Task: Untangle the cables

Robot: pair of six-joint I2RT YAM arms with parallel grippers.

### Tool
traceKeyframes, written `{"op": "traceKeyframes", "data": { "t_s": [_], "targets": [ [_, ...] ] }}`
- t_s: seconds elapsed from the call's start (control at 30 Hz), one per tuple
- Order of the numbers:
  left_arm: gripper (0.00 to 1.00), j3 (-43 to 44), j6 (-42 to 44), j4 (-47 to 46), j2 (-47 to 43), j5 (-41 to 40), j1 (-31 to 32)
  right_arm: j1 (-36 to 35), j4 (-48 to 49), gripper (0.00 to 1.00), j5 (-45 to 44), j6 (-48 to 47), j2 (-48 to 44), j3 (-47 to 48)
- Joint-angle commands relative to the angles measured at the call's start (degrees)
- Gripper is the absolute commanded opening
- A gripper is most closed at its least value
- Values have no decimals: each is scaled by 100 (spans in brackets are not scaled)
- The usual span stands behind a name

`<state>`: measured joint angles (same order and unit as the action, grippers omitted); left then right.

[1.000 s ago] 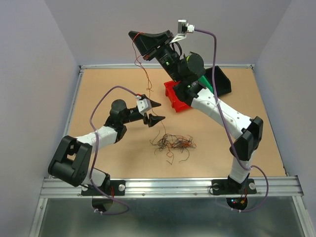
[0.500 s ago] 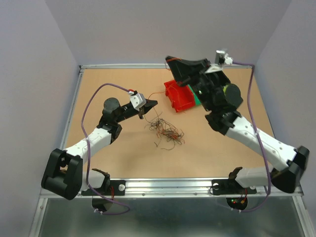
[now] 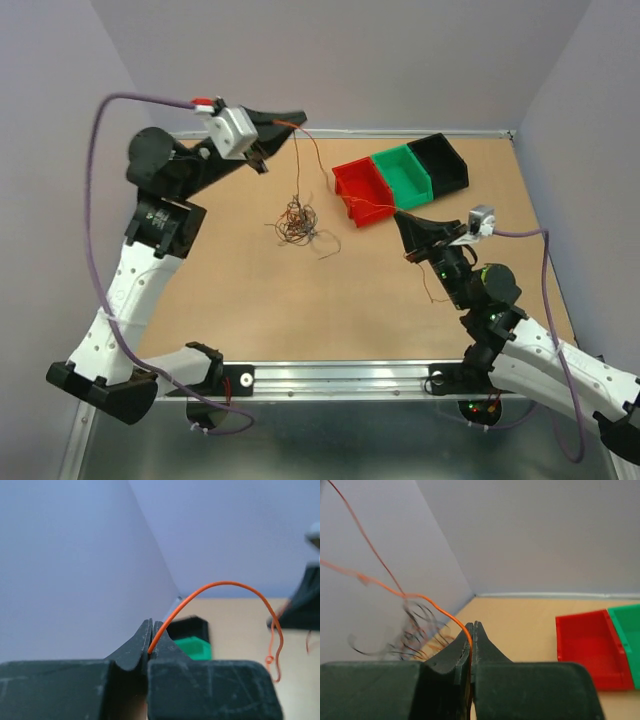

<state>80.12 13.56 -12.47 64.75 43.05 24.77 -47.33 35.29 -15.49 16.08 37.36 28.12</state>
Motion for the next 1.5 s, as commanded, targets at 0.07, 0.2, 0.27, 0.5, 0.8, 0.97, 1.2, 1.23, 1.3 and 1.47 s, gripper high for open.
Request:
{"op": "traceKeyframes", "data": {
  "t_s": [0.07,0.2,0.27,0.5,0.8,0.97,1.2,1.23,1.3,1.47],
  "targets": [
    [0,1403,-178,676,397,-771,36,-22,-145,1,555,45,227,-280],
    [0,569,-4,377,511,-657,54,-30,-145,1,670,98,315,-377],
    [0,269,216,447,617,-745,54,-22,-154,1,678,71,359,-430],
    [0,118,516,421,583,-1403,63,-30,-136,1,661,89,447,-553],
    [0,-275,700,228,415,-1263,141,-22,-119,1,793,150,342,-614],
    [0,125,1087,482,749,-3025,379,-22,-119,1,661,89,298,-632],
    [0,1951,1026,605,757,-3776,388,-30,-75,1,582,168,263,-606],
    [0,2181,1043,701,819,-3777,388,-31,-66,1,608,185,271,-597],
    [0,2446,1034,790,872,-3821,379,-22,-66,1,626,194,289,-580],
    [0,1343,859,405,566,-3384,388,-22,-66,1,696,203,315,-579]
  ]
}}
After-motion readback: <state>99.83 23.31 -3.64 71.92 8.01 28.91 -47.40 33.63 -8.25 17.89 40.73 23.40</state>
